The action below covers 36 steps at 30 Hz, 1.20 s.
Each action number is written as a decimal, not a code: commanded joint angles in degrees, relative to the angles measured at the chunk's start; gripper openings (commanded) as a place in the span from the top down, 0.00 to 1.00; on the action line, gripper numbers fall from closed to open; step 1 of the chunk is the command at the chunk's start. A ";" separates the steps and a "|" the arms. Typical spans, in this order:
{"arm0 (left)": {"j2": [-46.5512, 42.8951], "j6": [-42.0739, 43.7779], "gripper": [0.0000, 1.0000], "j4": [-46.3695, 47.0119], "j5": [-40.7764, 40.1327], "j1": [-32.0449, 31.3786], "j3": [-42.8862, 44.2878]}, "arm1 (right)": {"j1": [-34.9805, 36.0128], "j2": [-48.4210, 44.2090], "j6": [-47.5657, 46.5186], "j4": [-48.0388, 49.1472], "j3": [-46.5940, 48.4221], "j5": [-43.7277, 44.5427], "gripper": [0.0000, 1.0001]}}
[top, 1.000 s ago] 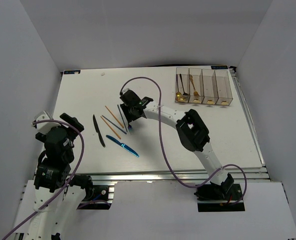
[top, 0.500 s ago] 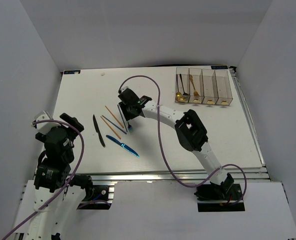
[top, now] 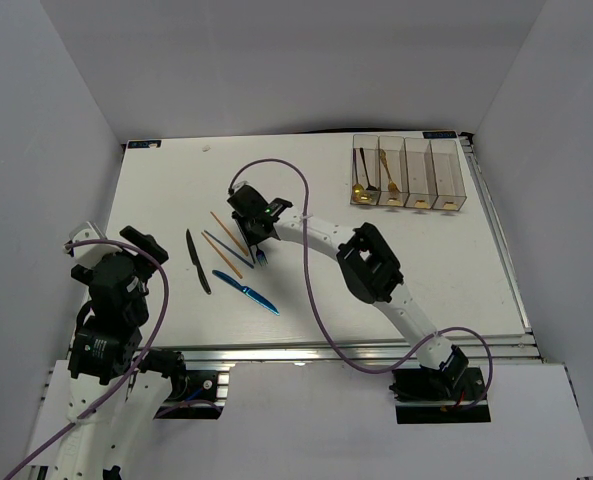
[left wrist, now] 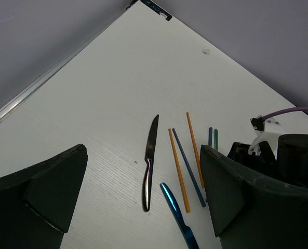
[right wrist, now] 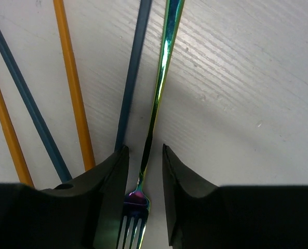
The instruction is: Sort the eating utensils into containers
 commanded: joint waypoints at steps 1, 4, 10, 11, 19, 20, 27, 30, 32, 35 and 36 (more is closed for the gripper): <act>-0.36 -0.17 0.02 -0.29 -0.33 -0.20 -0.44 | 0.20 2.54 -0.06 -1.48 2.89 2.17 0.64; -0.53 -0.17 0.02 -0.29 -0.33 -0.29 -0.35 | 0.20 2.46 0.38 -3.07 0.98 3.05 0.76; -0.44 -0.26 0.02 -0.38 -0.42 -0.20 -0.35 | -0.32 -3.52 2.57 -1.93 -6.85 3.75 1.00; -0.71 -0.26 0.02 -0.38 -0.59 -0.20 -0.44 | -0.76 -5.18 2.57 -1.67 -7.56 3.23 1.00; -1.85 -0.43 0.02 -0.38 -0.77 -0.20 -0.52 | -9.71 -24.58 4.77 8.09 -25.21 -5.74 1.00; -1.76 -0.43 0.02 -0.38 -0.77 -0.20 -0.44 | -10.77 -26.53 4.77 8.70 -28.45 -5.91 1.00; -1.59 -0.43 0.02 -0.38 -0.77 -0.20 -0.44 | -24.56 -34.90 0.91 9.33 -32.80 -5.83 1.00; -1.15 -0.43 0.02 -0.38 -0.68 -0.29 -0.44 | -31.24 -32.98 -2.43 7.22 -28.51 -6.09 1.00; -0.71 -0.35 0.02 -0.38 -0.68 -0.20 -0.44 | -35.73 -30.26 -4.09 6.16 -25.77 -6.79 1.00; 0.34 -0.35 0.02 -0.47 -0.59 -0.29 -0.26 | -40.39 -25.42 -6.03 3.62 -19.18 -7.49 1.00; 1.04 -0.35 0.02 -0.47 -0.59 -0.20 -0.17 | -41.36 -24.02 -6.47 2.65 -17.25 -8.11 1.00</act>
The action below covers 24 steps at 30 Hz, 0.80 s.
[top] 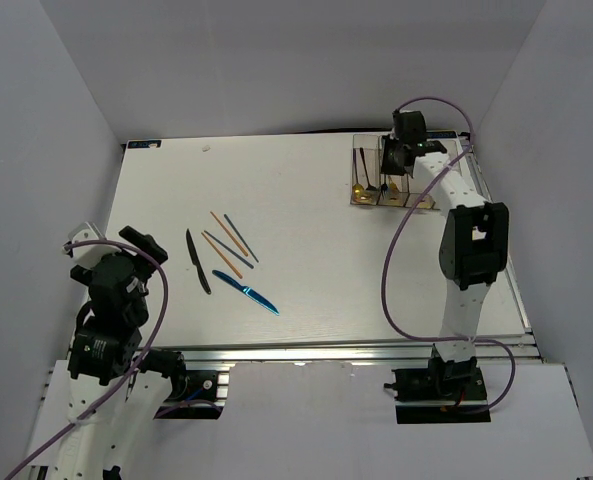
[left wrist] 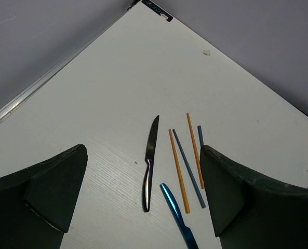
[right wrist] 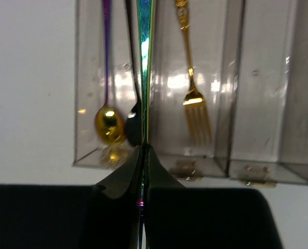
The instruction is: Sort the eating utensils into containers
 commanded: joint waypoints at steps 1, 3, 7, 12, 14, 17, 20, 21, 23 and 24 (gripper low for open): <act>1.90 -0.11 0.02 -0.45 -0.20 -0.20 -0.17 | -3.20 6.17 -4.07 -4.11 9.65 -2.16 1.00; 2.60 -0.10 0.02 -0.54 -0.20 -0.29 -0.17 | -4.09 10.57 -5.30 -6.75 13.63 -2.78 1.00; 2.26 -0.10 0.02 -0.45 -0.02 -0.29 -0.17 | -5.32 13.40 -5.75 -6.58 17.60 -3.14 1.00; 2.43 0.07 0.02 -0.27 0.33 -0.29 -0.17 | -5.58 15.60 -5.75 -6.84 21.21 -1.38 0.77; 3.22 0.16 0.02 -0.27 0.42 -0.20 -0.26 | -5.67 15.87 -5.57 -7.28 22.17 -1.38 0.55; 4.01 0.25 0.02 -0.36 0.59 -0.20 -0.09 | -5.67 15.34 -4.43 -8.60 22.53 -1.73 0.18; 3.93 0.25 0.02 -0.36 0.50 -0.20 0.00 | -5.32 12.10 -2.41 -8.60 20.51 -2.61 0.11; 3.75 0.16 0.02 -0.36 0.42 -0.20 0.00 | -4.97 9.48 -1.80 -8.60 18.85 -2.96 0.11; 3.22 0.16 0.02 -0.36 0.24 -0.20 -0.17 | -2.96 6.13 -1.00 -7.64 15.95 -2.44 0.11; 2.79 0.16 0.02 -0.36 0.15 -0.29 -0.17 | -0.34 1.93 -1.00 -6.59 11.24 -1.65 0.11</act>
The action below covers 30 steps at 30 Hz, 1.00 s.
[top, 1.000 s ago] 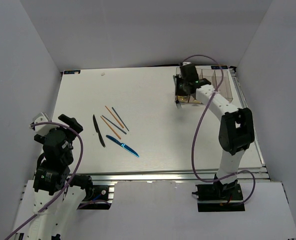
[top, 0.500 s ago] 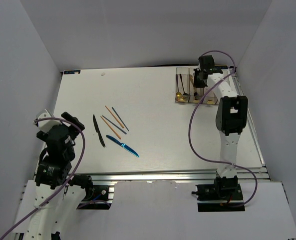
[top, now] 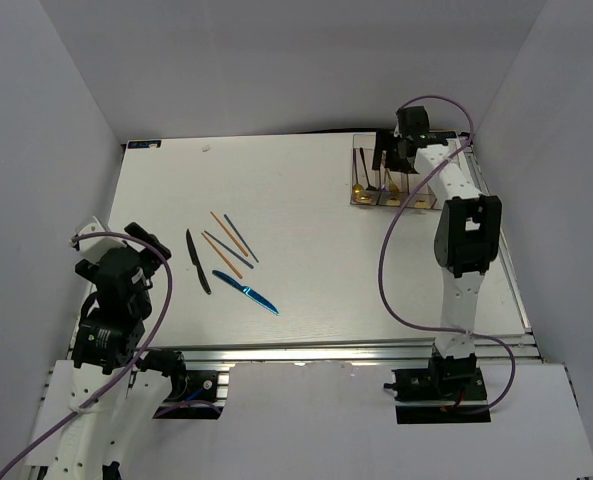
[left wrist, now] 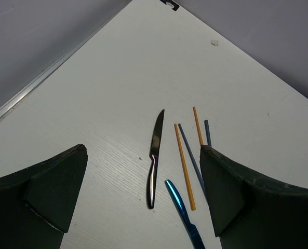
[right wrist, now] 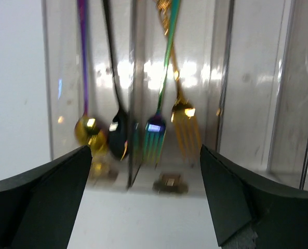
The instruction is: Sort the eating utensils into containers
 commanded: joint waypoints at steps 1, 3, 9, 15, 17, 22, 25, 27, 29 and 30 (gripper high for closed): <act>-0.95 0.03 0.02 -0.27 -0.09 -0.20 -0.17 | 5.97 -12.68 1.36 2.01 -6.89 1.74 0.11; -0.96 -0.06 0.02 -0.19 -0.26 -0.20 -0.17 | 11.42 -18.92 1.36 3.77 -11.12 3.50 0.11; -0.08 -0.41 0.02 -0.62 -0.88 -0.29 -0.08 | 28.64 -34.04 3.63 13.08 -32.12 9.15 0.11; 0.63 -1.46 0.02 -0.97 -2.72 -0.20 -0.43 | 39.55 -39.59 5.14 13.44 -39.96 14.76 0.11; 1.06 -1.99 0.02 -1.50 -3.51 -0.20 -0.26 | 40.18 -40.20 4.96 15.72 -42.67 11.62 0.11; 1.77 -1.73 0.02 -0.63 -2.99 -0.29 -0.87 | 40.44 -42.13 8.30 20.28 -49.09 7.83 0.11; 2.56 -1.47 0.02 0.16 -3.08 -0.20 -1.49 | 40.44 -44.69 8.40 22.40 -54.19 4.57 0.11; 3.08 -1.47 0.02 0.08 -3.69 -0.12 -1.49 | 40.97 -44.87 8.30 23.29 -55.95 4.74 0.11; 2.91 -1.90 0.02 -0.18 -4.30 -0.12 -1.49 | 42.11 -42.69 8.04 22.16 -55.61 5.62 0.11; 2.56 -2.08 0.02 -0.45 -4.57 -0.03 -1.49 | 42.64 -41.54 7.78 21.89 -54.31 6.32 0.11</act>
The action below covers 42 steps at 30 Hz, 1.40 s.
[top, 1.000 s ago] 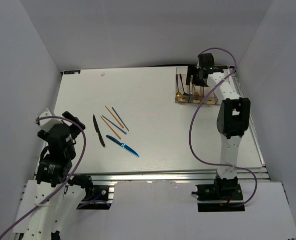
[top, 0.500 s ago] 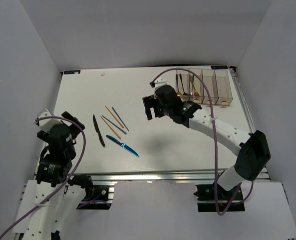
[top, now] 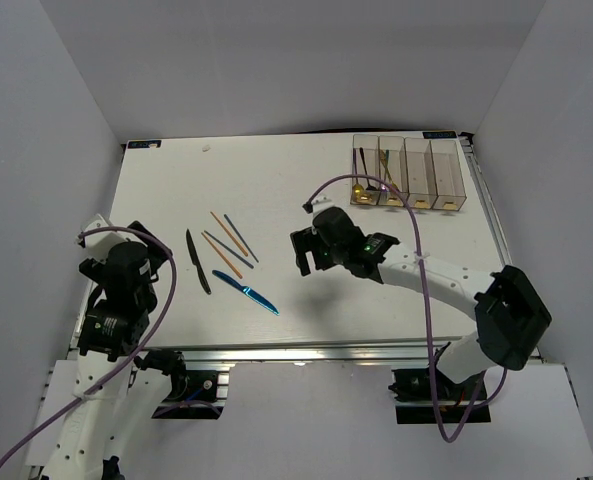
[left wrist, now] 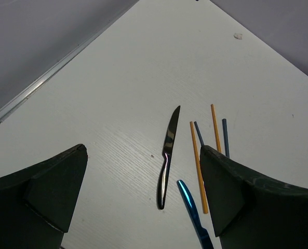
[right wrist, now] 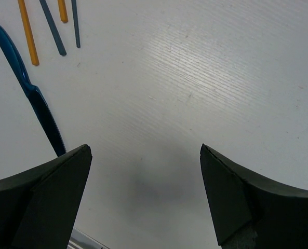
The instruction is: Sort the eating utensils into containers
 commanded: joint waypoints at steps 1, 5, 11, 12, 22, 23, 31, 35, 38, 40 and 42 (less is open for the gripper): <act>-0.70 -0.70 0.02 0.32 -1.77 -0.03 -0.62 | 2.07 3.51 0.12 3.41 2.77 0.84 0.11; -2.54 -0.44 0.02 1.28 -1.51 0.15 -1.32 | 6.82 10.46 -2.06 0.43 10.15 1.46 0.12; -3.33 -0.27 0.02 1.28 -0.54 0.32 -1.32 | 12.44 23.03 -7.33 -2.73 22.01 -0.12 0.27; -3.77 -0.18 0.02 1.37 -0.46 0.24 -1.32 | 12.97 26.35 -7.95 -3.78 23.86 0.05 0.28; -4.57 0.44 0.02 1.81 0.69 0.24 -1.50 | 15.70 40.09 -13.06 -9.95 40.74 -2.76 0.44; -4.48 0.52 0.02 1.90 0.77 0.32 -1.50 | 15.70 40.70 -13.15 -9.95 41.10 -2.93 0.44; -4.65 0.79 0.02 1.99 1.21 0.32 -1.41 | 15.96 44.84 -14.38 -11.61 46.63 -5.65 0.50; -5.09 0.79 0.02 1.99 1.21 0.32 -1.41 | 16.58 46.68 -14.38 -11.97 48.22 -5.66 0.51; -5.27 0.88 0.02 1.99 1.21 0.32 -1.41 | 16.67 48.09 -14.64 -12.32 49.54 -4.96 0.53; -5.36 0.79 0.02 1.99 1.13 0.32 -1.41 | 16.67 48.79 -14.90 -12.50 50.33 -4.52 0.54; -5.44 0.79 0.02 1.99 1.13 0.32 -1.41 | 16.67 49.94 -15.25 -12.93 51.03 -4.43 0.54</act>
